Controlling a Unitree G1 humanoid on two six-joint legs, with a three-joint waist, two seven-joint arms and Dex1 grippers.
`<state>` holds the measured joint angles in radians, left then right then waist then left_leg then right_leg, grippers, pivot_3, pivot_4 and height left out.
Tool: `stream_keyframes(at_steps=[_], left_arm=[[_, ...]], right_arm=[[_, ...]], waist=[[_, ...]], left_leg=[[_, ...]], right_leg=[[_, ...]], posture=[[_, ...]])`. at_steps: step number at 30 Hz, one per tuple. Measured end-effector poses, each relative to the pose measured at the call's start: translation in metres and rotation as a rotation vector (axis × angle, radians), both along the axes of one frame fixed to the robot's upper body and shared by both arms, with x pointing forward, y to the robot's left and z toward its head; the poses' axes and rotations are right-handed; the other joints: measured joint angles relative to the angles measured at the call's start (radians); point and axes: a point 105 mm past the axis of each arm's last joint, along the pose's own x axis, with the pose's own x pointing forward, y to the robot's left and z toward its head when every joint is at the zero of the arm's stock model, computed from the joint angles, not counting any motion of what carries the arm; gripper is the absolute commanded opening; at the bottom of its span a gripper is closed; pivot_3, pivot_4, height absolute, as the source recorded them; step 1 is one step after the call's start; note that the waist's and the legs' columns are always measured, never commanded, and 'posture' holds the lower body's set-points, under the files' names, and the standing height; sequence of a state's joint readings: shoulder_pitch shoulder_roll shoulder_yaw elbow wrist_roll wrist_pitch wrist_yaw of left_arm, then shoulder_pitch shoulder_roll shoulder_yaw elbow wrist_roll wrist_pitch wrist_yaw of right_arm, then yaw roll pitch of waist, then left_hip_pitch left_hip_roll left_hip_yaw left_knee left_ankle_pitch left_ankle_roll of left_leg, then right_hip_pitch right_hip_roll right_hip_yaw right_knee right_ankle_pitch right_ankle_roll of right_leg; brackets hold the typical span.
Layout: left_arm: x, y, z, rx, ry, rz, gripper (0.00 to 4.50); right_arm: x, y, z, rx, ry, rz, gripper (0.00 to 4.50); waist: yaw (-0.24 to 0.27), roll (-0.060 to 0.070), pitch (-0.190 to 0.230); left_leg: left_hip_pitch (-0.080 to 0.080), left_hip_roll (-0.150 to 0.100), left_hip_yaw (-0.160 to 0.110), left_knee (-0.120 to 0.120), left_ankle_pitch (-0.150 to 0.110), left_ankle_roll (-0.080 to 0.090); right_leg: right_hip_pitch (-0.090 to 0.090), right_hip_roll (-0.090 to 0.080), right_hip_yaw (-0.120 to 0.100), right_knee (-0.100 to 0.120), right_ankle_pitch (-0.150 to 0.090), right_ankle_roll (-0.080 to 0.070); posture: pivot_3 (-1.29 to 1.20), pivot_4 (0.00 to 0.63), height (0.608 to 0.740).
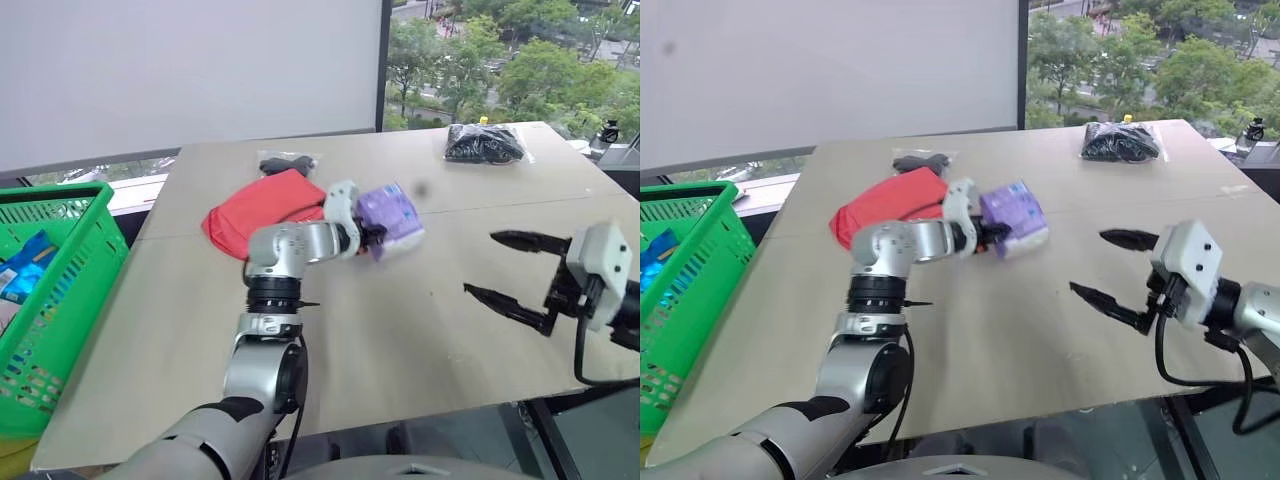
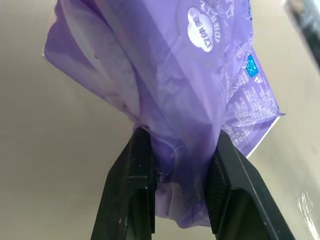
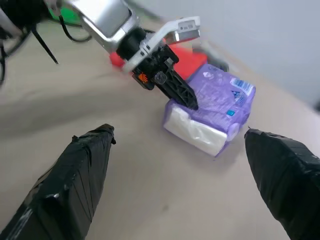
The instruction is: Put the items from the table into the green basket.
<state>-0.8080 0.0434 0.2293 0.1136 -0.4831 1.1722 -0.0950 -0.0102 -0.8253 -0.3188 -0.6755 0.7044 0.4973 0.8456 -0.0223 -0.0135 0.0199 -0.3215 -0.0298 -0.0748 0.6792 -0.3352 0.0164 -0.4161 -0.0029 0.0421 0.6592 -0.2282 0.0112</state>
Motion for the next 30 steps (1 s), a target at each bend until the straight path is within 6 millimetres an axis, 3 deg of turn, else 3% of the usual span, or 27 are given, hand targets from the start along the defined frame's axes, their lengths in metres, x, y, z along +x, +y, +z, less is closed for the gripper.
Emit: stream_keyframes(at_steps=[2, 4, 6, 9, 13, 16, 21, 25, 26, 27, 30], left_arm=[[0.01, 0.046, 0.038, 0.07, -0.22, 0.168, 0.69], [0.013, 0.08, 0.064, 0.124, -0.351, 0.299, 0.69], [0.011, 0.135, 0.089, 0.216, -0.474, 0.506, 0.69], [0.002, 0.179, 0.104, 0.345, -0.548, 0.657, 0.69], [-0.032, 0.263, 0.127, 0.481, -0.572, 0.981, 0.69], [-0.048, 0.29, 0.123, 0.511, -0.54, 1.102, 0.69], [-0.085, 0.336, 0.101, 0.516, -0.415, 1.34, 0.69], [-0.102, 0.354, 0.093, 0.499, -0.361, 1.444, 0.69], [-0.106, 0.358, 0.091, 0.493, -0.35, 1.465, 1.67], [-0.109, 0.361, 0.088, 0.481, -0.34, 1.477, 1.91], [-0.105, 0.359, 0.081, 0.479, -0.33, 1.428, 3.36]], right_arm=[[0.001, 0.027, 0.02, 0.109, -0.085, 0.119, 4.5], [-0.002, 0.042, 0.031, 0.158, -0.12, 0.186, 4.5], [-0.004, 0.062, 0.045, 0.227, -0.157, 0.272, 4.5], [-0.006, 0.074, 0.045, 0.235, -0.146, 0.322, 4.5], [-0.001, 0.078, 0.038, 0.223, -0.11, 0.356, 4.5], [0.002, 0.078, 0.034, 0.219, -0.097, 0.369, 4.5], [-0.002, 0.08, 0.036, 0.224, -0.116, 0.419, 4.5], [-0.004, 0.08, 0.036, 0.225, -0.114, 0.434, 4.5], [-0.003, 0.08, 0.036, 0.226, -0.113, 0.435, 4.5], [-0.003, 0.08, 0.035, 0.227, -0.109, 0.433, 4.5], [-0.002, 0.079, 0.035, 0.224, -0.109, 0.43, 4.5]], waist=[[-0.001, 0.0, 0.001], [0.013, 0.0, 0.002], [0.036, -0.001, 0.002], [0.059, -0.003, 0.003], [0.091, -0.009, 0.0], [0.113, -0.01, -0.001], [0.146, -0.013, -0.003], [0.157, -0.015, -0.004], [0.159, -0.015, -0.004], [0.16, -0.016, -0.005], [0.171, -0.017, -0.005]], left_leg=[[0.003, 0.0, 0.0, -0.003, 0.001, -0.002], [0.009, -0.001, -0.001, -0.006, 0.001, -0.002], [0.009, -0.001, -0.002, -0.007, 0.001, -0.002], [0.006, -0.002, -0.004, -0.007, 0.001, -0.002], [-0.006, -0.004, -0.005, -0.006, 0.001, -0.002], [-0.007, -0.005, -0.007, -0.006, 0.001, -0.002], [-0.007, -0.005, -0.008, -0.006, 0.001, -0.002], [-0.008, -0.005, -0.01, -0.006, 0.001, -0.002], [-0.008, -0.005, -0.01, -0.006, 0.001, -0.002], [-0.008, -0.005, -0.01, -0.006, 0.001, -0.002], [-0.008, -0.005, -0.01, -0.006, 0.001, -0.003]], right_leg=[[0.0, 0.001, 0.002, 0.001, 0.0, 0.0], [0.001, 0.0, 0.002, 0.0, 0.0, -0.001], [0.001, -0.001, 0.001, -0.001, 0.0, -0.001], [-0.001, -0.002, -0.002, -0.003, 0.0, -0.001], [-0.014, -0.006, -0.004, -0.001, 0.001, -0.001], [-0.015, -0.007, -0.006, -0.001, 0.001, -0.001], [-0.015, -0.008, -0.009, -0.001, 0.001, -0.001], [-0.014, -0.008, -0.011, 0.0, 0.001, -0.002], [-0.014, -0.008, -0.011, 0.0, 0.001, -0.002], [-0.014, -0.009, -0.011, 0.0, 0.001, -0.002], [-0.014, -0.009, -0.012, 0.0, 0.001, -0.002]], posture=[[0.05, 0.0, 0.74], [0.07, 0.0, 0.74], [0.09, 0.0, 0.74], [0.14, 0.0, 0.74], [0.16, 0.0, 0.74], [0.18, 0.0, 0.74], [0.19, 0.0, 0.74], [0.2, 0.0, 0.74], [0.2, 0.0, 0.74], [0.2, 0.0, 0.74], [0.2, 0.0, 0.74]])
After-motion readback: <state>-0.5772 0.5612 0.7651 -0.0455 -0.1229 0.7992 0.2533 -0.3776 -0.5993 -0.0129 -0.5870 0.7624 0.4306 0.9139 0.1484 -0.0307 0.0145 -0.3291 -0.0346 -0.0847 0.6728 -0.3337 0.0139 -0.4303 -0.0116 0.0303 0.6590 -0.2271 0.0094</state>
